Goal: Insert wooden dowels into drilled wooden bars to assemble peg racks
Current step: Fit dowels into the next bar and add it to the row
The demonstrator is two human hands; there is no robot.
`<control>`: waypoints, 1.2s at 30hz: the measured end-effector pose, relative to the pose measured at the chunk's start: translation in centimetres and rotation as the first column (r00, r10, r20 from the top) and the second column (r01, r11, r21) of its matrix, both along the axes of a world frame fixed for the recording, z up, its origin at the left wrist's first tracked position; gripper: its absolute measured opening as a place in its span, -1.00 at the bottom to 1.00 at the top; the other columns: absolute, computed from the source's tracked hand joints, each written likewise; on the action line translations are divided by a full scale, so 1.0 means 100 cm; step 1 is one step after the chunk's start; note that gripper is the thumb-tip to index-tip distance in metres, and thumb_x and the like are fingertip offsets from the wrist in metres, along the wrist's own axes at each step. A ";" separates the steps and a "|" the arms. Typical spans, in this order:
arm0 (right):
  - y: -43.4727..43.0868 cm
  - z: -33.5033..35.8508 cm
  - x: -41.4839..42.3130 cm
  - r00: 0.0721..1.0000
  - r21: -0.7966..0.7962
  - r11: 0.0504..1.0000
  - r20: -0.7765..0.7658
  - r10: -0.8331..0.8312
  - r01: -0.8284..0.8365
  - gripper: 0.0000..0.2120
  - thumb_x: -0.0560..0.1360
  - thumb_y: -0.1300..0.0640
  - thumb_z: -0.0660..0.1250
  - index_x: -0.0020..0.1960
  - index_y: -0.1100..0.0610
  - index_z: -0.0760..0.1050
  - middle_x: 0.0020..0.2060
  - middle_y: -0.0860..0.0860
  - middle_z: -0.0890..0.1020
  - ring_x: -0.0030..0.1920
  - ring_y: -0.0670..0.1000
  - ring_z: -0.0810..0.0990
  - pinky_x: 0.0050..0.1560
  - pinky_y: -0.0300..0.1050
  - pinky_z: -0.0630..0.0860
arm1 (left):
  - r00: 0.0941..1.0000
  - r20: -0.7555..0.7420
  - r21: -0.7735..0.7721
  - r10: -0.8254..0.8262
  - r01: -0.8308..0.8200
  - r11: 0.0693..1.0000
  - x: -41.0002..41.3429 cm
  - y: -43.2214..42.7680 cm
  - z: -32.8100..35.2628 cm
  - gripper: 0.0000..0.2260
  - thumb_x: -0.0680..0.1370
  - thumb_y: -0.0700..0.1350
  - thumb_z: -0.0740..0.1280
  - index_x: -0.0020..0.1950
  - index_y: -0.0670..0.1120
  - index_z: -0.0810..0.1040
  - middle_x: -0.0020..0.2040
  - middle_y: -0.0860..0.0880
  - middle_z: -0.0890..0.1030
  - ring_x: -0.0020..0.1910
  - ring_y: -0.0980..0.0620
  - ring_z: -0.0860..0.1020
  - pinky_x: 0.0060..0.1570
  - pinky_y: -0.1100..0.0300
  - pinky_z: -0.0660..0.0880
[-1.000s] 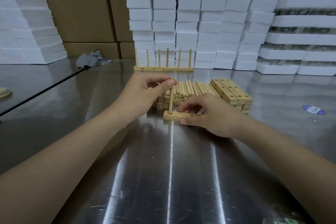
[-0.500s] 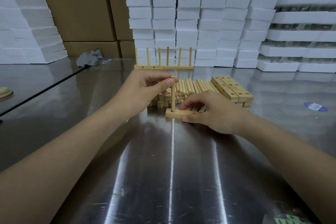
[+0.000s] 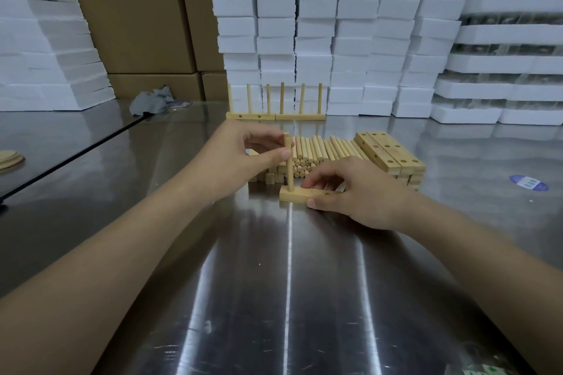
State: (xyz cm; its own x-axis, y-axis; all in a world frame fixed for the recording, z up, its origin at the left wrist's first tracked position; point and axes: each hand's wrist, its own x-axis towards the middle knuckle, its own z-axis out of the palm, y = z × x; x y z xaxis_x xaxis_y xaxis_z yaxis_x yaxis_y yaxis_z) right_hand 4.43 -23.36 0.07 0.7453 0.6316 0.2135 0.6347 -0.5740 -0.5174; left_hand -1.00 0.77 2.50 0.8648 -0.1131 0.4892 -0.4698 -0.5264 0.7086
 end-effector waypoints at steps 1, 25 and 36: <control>0.000 0.000 -0.001 1.000 -0.003 1.000 0.008 -0.005 0.005 -0.82 0.53 -0.09 0.53 0.12 -0.21 0.66 -0.02 -0.22 0.64 0.01 -0.19 0.58 -0.02 -0.26 0.45 | 1.000 -0.004 -0.011 0.001 -0.001 1.000 0.000 -0.001 0.000 -0.82 0.58 -0.20 0.52 0.18 -0.12 0.75 0.03 0.00 0.79 0.06 0.02 0.73 0.16 0.15 0.64; 0.014 0.011 -0.016 0.978 0.711 0.698 -0.192 0.076 0.086 -0.92 0.59 0.08 0.49 0.08 0.02 0.71 -0.18 -0.01 0.77 -0.13 -0.15 0.71 -0.15 -0.33 0.55 | 0.976 -0.212 0.114 -0.046 0.071 0.991 -0.007 -0.010 -0.001 -0.91 0.50 -0.25 0.60 -0.03 -0.17 0.75 -0.18 -0.09 0.77 -0.10 0.00 0.75 -0.05 0.35 0.57; 0.024 -0.004 -0.016 0.995 0.543 0.840 -0.091 0.047 0.010 -0.89 0.59 0.06 0.48 0.10 0.04 0.71 -0.18 -0.08 0.73 -0.15 -0.19 0.60 -0.11 -0.34 0.45 | 0.989 -0.144 0.142 -0.031 0.051 0.989 -0.004 -0.002 -0.002 -0.94 0.55 -0.14 0.57 0.00 -0.05 0.76 -0.16 0.01 0.77 -0.08 0.07 0.75 -0.01 0.27 0.63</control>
State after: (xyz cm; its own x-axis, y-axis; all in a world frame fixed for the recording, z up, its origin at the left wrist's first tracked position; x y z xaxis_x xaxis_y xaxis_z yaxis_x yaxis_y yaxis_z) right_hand 2.84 -20.99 -0.37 0.7695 0.4498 0.4534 0.5729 -0.1724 -0.8013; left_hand -1.36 0.56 2.35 0.9172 -0.2106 0.3381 -0.3935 -0.6108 0.6871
